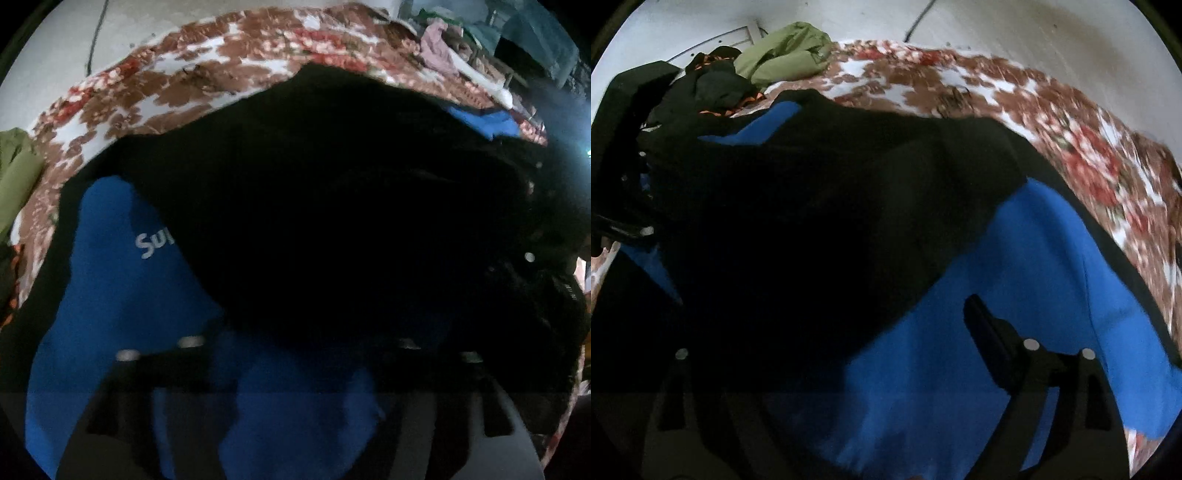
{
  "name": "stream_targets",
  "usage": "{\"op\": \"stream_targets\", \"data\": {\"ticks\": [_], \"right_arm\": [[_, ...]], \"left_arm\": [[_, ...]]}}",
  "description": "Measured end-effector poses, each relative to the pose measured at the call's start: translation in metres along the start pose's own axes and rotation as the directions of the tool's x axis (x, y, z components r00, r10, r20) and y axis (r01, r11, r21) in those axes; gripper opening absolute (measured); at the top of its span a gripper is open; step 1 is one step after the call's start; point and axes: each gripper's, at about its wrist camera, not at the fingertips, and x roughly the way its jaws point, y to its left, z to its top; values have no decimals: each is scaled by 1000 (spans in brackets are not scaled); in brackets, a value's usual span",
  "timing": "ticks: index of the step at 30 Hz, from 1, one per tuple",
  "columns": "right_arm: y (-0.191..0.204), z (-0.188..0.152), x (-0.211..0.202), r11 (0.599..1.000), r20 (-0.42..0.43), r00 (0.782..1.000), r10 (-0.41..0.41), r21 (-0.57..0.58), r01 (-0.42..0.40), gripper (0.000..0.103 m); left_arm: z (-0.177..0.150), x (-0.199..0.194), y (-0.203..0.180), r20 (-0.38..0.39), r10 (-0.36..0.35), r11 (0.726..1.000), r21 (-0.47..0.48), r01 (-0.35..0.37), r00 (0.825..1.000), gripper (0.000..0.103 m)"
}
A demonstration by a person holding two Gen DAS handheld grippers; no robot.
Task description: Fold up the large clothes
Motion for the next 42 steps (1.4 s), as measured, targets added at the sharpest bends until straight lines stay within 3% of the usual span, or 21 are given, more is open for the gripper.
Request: {"op": "stream_targets", "data": {"ticks": [7,10,13,16,22,24,30,36,42], "right_arm": [[-22,-18,-57,989,-67,998,9,146,0,90],[-21,-10,-84,992,-42,999,-34,120,39,91],[-24,23,-97,988,14,997,-75,134,72,95],[-16,52,-87,988,49,994,-95,123,88,95],[7,89,-15,988,7,990,-140,72,140,95],[2,82,11,984,-43,989,-143,105,147,95],[-9,43,50,981,-119,985,-128,132,144,98],[-26,-2,58,987,-75,995,-62,145,73,98],[-22,1,37,991,-63,996,-58,113,65,98]], "left_arm": [[-10,-57,1,-3,40,998,-39,-40,999,73],[8,-84,6,84,23,993,-119,-13,996,80],[33,-95,6,179,-9,975,-217,48,984,87],[51,-82,-11,213,23,970,-241,30,977,90],[50,-19,-42,129,172,976,-158,-151,977,92],[39,6,-41,93,138,980,-160,-122,986,98],[9,46,-33,48,133,979,-159,-123,990,98],[-14,61,-32,29,131,981,-151,-125,991,98],[-22,36,-32,18,149,984,-103,-146,989,98]]}}
